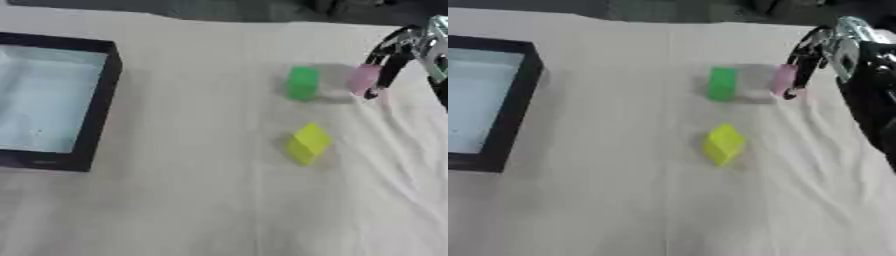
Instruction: Pick up the objects with one hand, pass them to the other hand, and then place them into the box on the other side of the table.
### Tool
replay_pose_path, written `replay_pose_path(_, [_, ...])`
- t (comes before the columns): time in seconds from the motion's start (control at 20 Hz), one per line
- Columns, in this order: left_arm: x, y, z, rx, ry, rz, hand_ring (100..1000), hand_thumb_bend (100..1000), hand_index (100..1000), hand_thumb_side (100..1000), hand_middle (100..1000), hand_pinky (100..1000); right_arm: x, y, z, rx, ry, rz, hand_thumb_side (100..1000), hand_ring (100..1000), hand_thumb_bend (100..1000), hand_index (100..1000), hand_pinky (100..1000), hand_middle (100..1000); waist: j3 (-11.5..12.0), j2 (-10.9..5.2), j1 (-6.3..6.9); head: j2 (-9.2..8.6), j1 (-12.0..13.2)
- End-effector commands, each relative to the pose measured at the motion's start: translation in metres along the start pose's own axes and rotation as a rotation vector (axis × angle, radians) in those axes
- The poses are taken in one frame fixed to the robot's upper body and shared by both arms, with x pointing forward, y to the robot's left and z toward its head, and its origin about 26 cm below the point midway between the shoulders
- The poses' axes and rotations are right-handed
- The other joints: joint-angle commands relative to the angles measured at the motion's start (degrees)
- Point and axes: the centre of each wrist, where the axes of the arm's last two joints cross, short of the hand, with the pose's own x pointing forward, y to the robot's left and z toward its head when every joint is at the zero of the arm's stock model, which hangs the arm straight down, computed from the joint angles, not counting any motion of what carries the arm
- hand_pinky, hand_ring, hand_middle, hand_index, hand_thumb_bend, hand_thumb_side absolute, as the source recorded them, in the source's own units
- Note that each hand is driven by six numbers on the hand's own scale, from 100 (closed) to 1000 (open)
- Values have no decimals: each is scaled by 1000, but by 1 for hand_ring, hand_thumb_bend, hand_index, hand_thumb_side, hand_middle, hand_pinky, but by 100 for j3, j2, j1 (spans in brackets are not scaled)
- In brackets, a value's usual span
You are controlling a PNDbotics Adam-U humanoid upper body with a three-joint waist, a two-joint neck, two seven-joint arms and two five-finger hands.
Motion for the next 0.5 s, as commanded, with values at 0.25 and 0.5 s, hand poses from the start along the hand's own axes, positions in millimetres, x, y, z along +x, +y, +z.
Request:
replay_pose_path(0.25, [13, -2, -3, -13, -39, 12, 763, 279, 871, 699, 749, 745, -8, -9, 4, -48, 24, -20, 100, 946, 487, 926, 959, 926, 24, -16, 103, -97, -41])
replay_pose_path(0.5, [13, -3, -4, -14, -39, 17, 762, 279, 870, 698, 749, 745, -10, -6, 1, -67, 40, -35, 100, 932, 452, 914, 946, 897, 38, -7, 108, -120, -48])
